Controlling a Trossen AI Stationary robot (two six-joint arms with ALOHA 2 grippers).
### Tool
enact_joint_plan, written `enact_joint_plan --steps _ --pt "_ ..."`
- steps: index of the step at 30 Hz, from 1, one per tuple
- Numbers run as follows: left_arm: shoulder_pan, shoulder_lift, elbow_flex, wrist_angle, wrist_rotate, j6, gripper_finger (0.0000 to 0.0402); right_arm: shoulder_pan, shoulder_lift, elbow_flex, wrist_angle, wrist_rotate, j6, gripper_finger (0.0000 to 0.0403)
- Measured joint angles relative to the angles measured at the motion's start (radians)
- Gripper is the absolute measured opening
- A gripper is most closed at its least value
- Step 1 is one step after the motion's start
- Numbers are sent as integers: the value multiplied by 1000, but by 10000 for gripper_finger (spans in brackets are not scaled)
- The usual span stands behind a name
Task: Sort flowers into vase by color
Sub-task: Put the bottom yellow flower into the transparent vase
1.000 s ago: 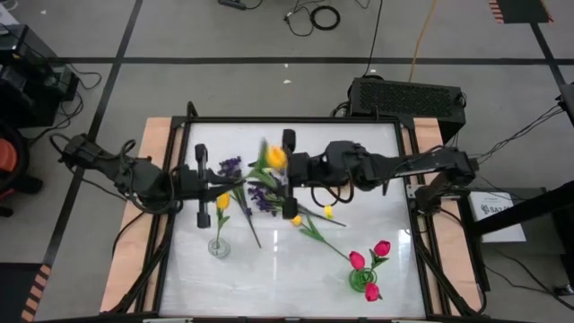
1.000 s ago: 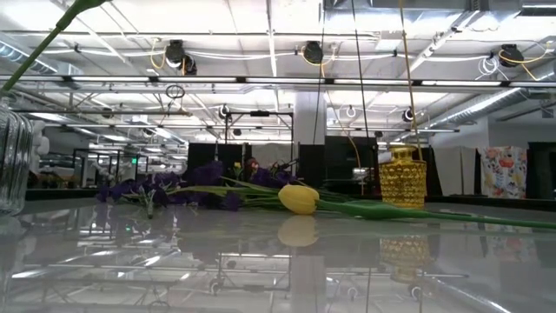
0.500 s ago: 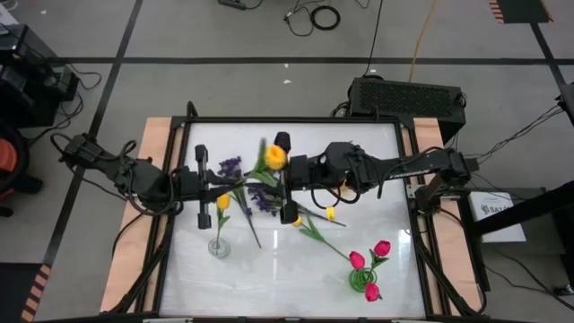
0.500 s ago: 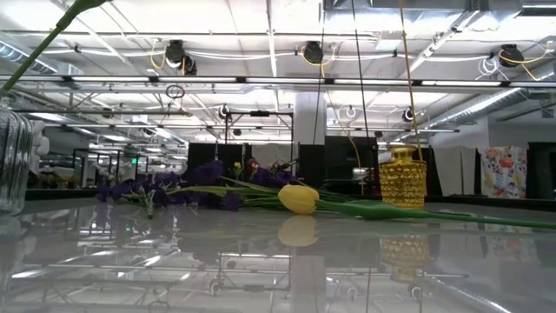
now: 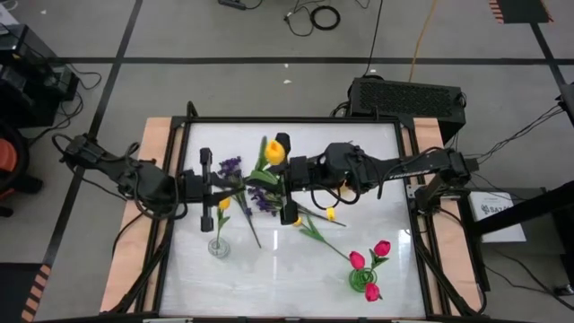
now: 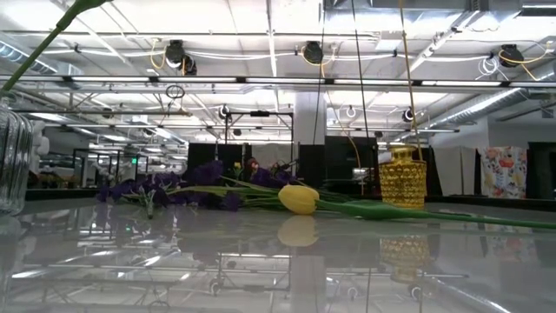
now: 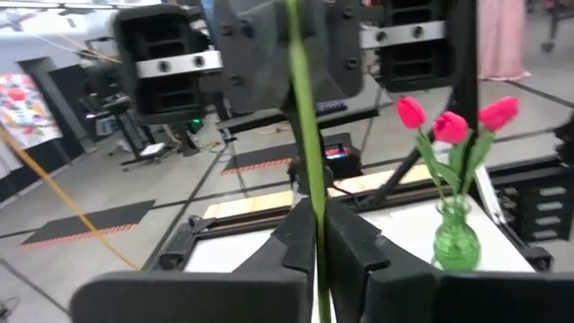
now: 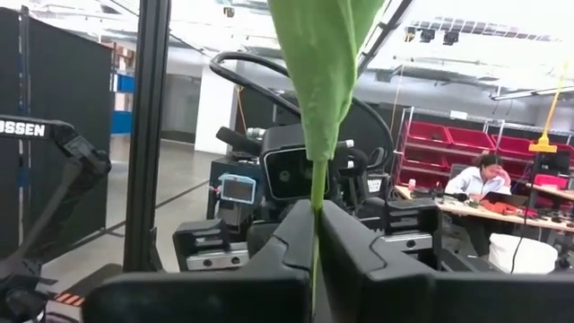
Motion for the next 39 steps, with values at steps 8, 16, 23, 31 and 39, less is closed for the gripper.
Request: enact_joint_plan --steps 8,16,23,31,39 --pt "0 -19 1 -9 0 -30 154 -16 -30 0 -97 8 8 1" --pt "-14 -88 29 2 -70 -82 238 -24 -84 0 -277 32 21 1" --pt "13 -35 30 162 -74 -55 242 -25 -105 0 -436 34 52 0" --pt "92 87 30 265 -73 -23 242 -25 -108 0 -524 88 75 0" --pt "170 138 32 282 13 -57 242 -25 -108 0 -570 87 83 0"
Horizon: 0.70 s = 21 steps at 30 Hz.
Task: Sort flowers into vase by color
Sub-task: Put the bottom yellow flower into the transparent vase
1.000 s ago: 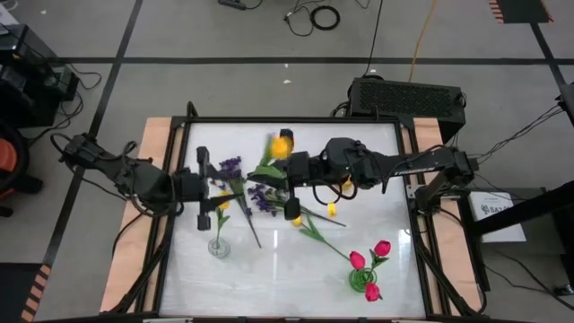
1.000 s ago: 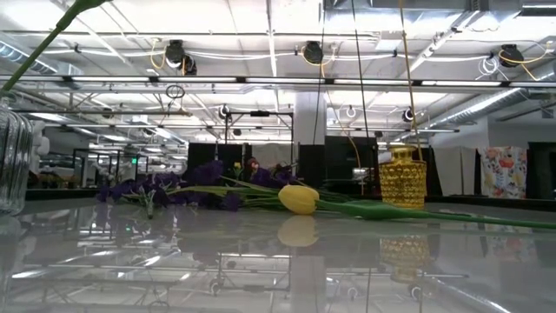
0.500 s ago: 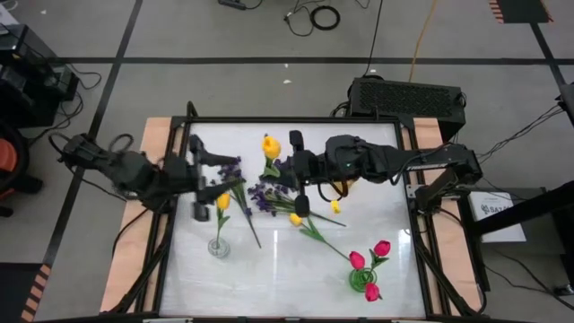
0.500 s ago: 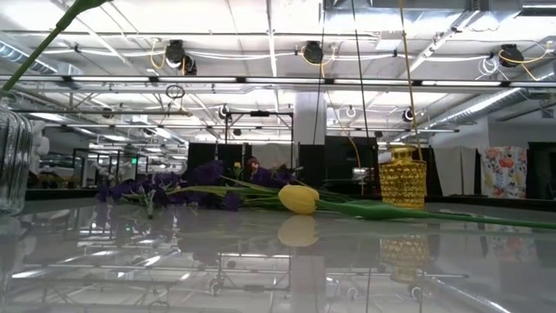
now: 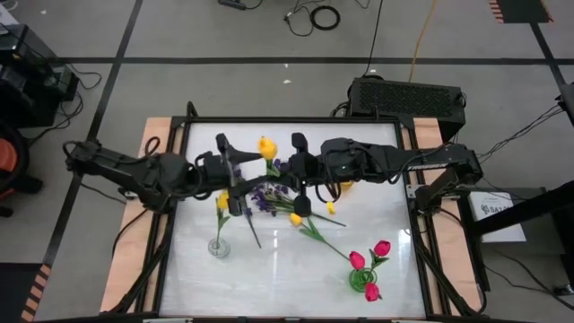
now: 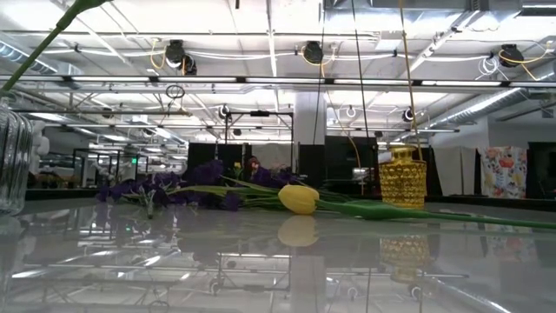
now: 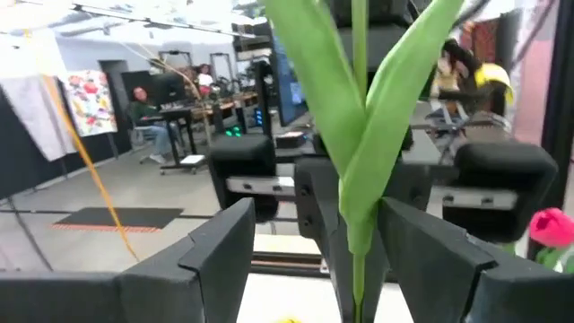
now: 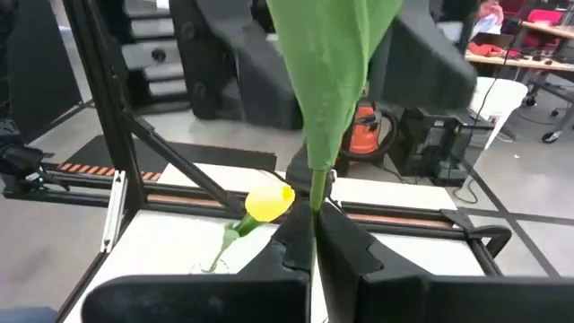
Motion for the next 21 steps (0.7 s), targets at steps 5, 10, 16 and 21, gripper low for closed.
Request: enact_joint_plan --steps 5,10,16,21 --pt "26 10 0 1 85 -27 242 0 0 0 -22 0 6 0" --pt "42 20 1 -7 97 -50 242 0 0 0 -53 0 18 0" --pt "40 1 1 -20 102 -51 218 0 0 0 -70 5 20 0" --pt "41 -7 1 -60 159 -52 138 0 0 0 -76 5 27 0"
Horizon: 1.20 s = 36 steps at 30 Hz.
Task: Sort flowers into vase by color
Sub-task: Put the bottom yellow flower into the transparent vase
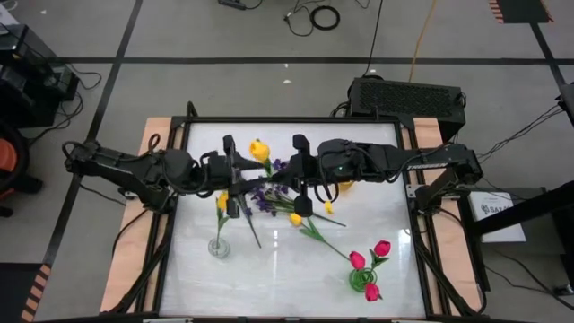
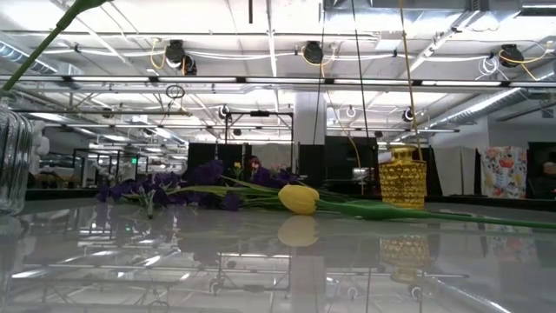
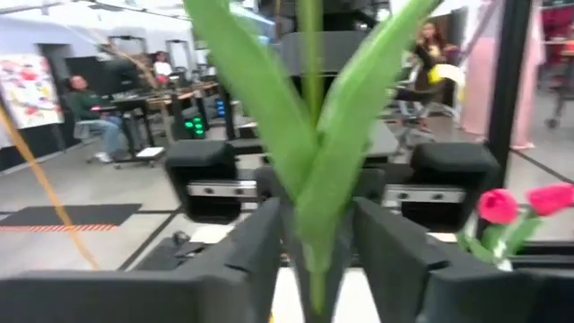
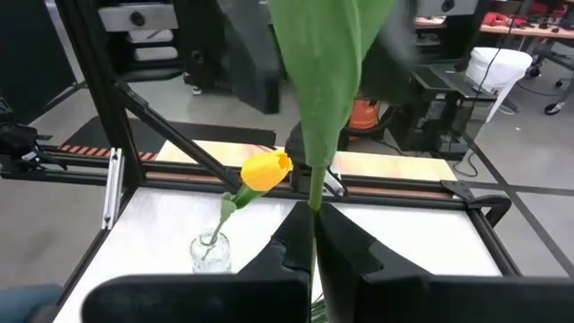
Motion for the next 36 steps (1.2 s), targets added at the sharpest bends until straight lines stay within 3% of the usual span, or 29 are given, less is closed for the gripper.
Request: enact_joint_plan --steps 8,10,13,20,23,28,36 --pt "0 -1 0 -18 56 1 18 1 0 0 -9 -4 0 0" --pt "1 -1 0 -20 56 0 7 1 0 0 -14 -4 0 0" --pt "2 -1 0 -33 56 0 25 1 0 0 -18 -3 0 0" --pt "9 1 0 -77 48 -27 144 0 1 0 -11 1 0 0" --pt "9 4 0 -43 38 -27 172 0 1 0 -13 0 0 0" --pt "18 18 0 -50 43 -55 170 0 1 0 -10 0 0 0" --pt "40 35 -1 -51 63 -78 129 0 1 0 -13 0 0 0"
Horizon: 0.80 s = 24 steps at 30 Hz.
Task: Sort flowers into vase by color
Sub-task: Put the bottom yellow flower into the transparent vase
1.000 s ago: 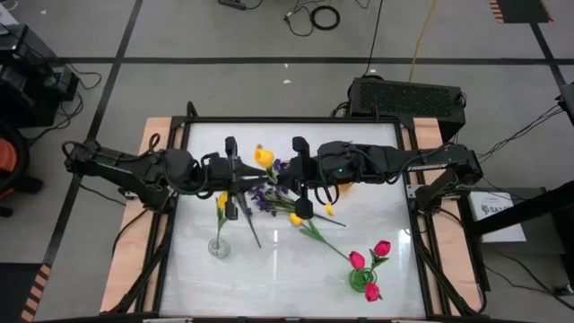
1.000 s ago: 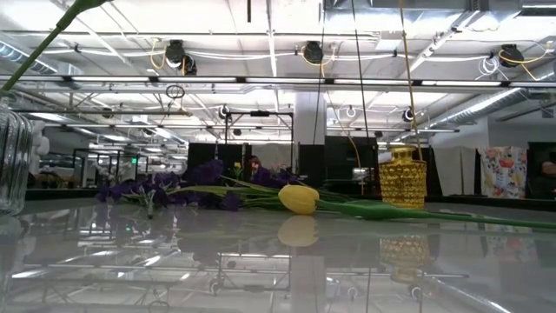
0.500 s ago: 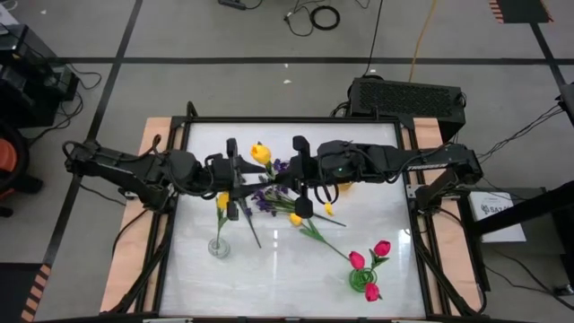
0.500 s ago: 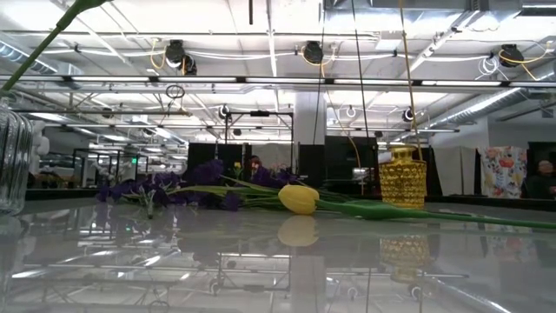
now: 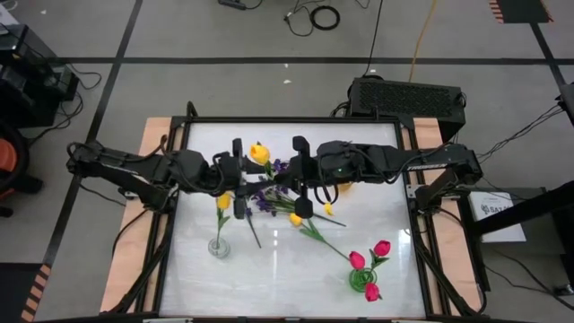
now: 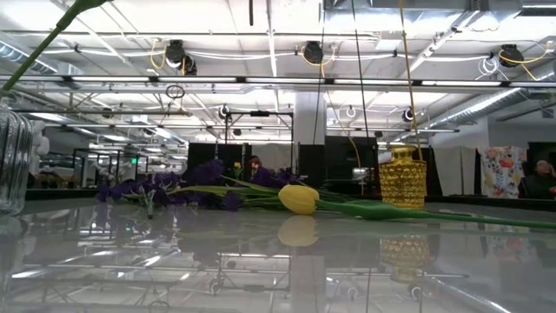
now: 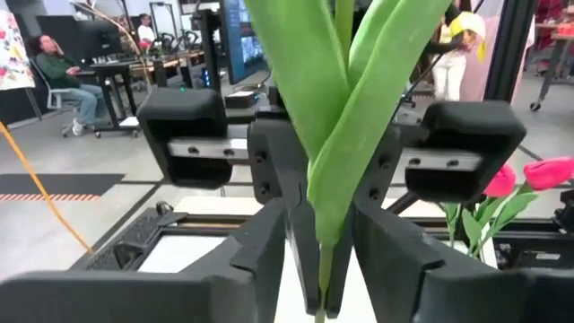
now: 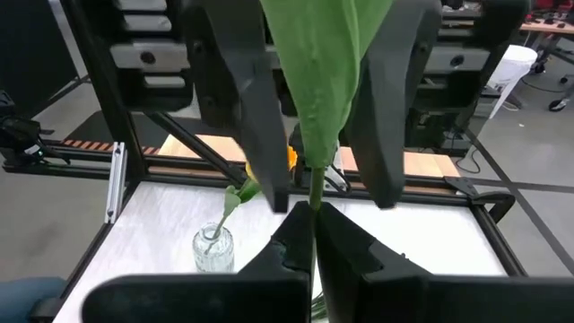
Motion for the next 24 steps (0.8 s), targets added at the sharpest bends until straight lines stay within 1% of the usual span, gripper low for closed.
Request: enact_joint_plan --steps 4,8,11,13,15,18,24 --pt "0 -5 0 10 3 8 79 0 0 0 -2 0 0 0" --pt "0 -9 0 -1 54 8 18 1 0 0 -6 -4 0 0" --pt "0 -14 0 -6 60 3 15 1 0 0 1 -8 0 1" --pt "0 -14 0 -10 63 0 16 1 0 0 -4 -11 0 11" --pt "-1 -22 0 -25 74 -1 15 8 0 0 -10 -11 -1 32" --pt "-12 -52 0 -42 107 -1 14 19 0 0 -37 -7 -1 77" --pt "-84 -177 0 -139 110 -5 13 36 0 0 -80 -8 7 165"
